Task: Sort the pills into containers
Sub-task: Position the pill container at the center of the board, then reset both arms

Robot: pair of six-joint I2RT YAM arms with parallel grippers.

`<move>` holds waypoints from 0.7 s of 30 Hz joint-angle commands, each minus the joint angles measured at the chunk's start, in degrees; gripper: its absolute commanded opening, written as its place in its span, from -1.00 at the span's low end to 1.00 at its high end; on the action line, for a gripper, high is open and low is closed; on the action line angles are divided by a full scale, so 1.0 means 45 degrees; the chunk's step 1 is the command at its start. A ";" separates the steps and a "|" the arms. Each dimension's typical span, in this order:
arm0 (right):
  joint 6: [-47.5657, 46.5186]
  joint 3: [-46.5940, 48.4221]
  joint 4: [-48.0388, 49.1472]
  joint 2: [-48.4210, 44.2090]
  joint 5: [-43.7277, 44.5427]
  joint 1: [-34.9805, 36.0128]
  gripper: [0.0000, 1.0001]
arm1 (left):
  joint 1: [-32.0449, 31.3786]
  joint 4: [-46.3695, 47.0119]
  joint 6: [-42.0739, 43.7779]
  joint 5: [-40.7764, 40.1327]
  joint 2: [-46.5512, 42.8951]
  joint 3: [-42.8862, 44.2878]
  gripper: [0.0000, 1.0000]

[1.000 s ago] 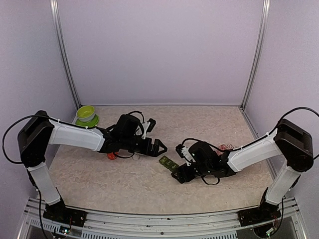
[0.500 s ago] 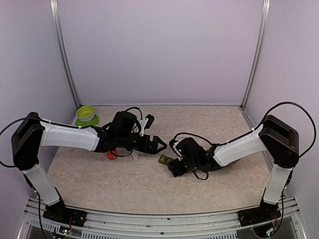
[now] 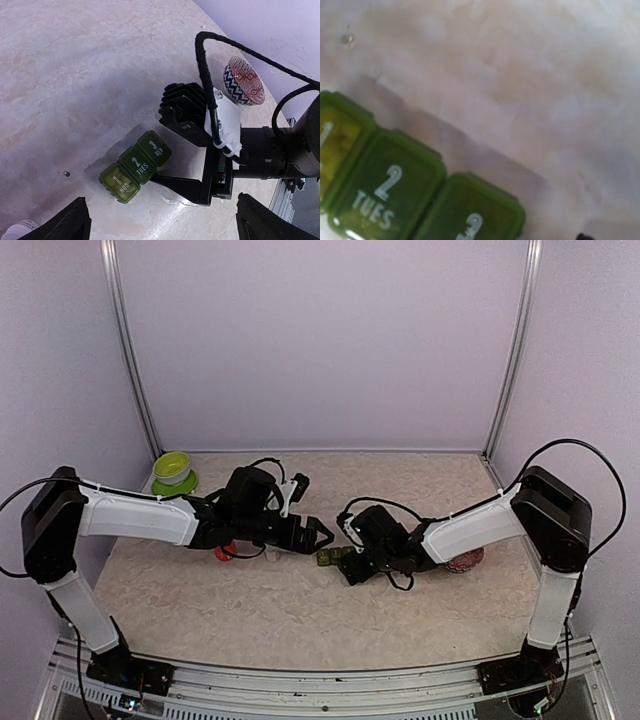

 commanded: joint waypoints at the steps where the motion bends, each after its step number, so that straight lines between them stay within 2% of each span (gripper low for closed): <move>1: -0.0579 0.0276 -0.0553 0.0552 -0.0288 -0.0154 0.65 | -0.0034 -0.0302 -0.0080 -0.0262 -0.0351 -0.0075 0.98; 7: -0.0496 -0.0160 -0.0556 -0.0188 -0.0873 -0.0119 0.70 | -0.0043 -0.0522 -0.0171 -0.0634 -0.1345 -0.0333 0.98; 8: -0.0450 -0.0262 -0.0663 -0.0405 -0.0947 -0.0112 0.76 | -0.0054 -0.0617 -0.0169 -0.0728 -0.1599 -0.0357 0.98; 9: -0.0427 -0.0351 -0.0803 -0.0649 -0.1012 -0.0108 0.96 | -0.0077 -0.0737 -0.0149 -0.0857 -0.1897 -0.0374 0.98; 10: -0.0380 -0.0499 -0.0928 -0.1058 -0.1047 -0.0088 0.99 | -0.0109 -0.0881 -0.0134 -0.0978 -0.2190 -0.0379 0.98; 21: -0.0277 -0.2097 -0.1846 -0.6816 -0.0811 0.0015 1.00 | -0.0317 -0.2877 0.0263 -0.3510 -0.6049 -0.0956 0.98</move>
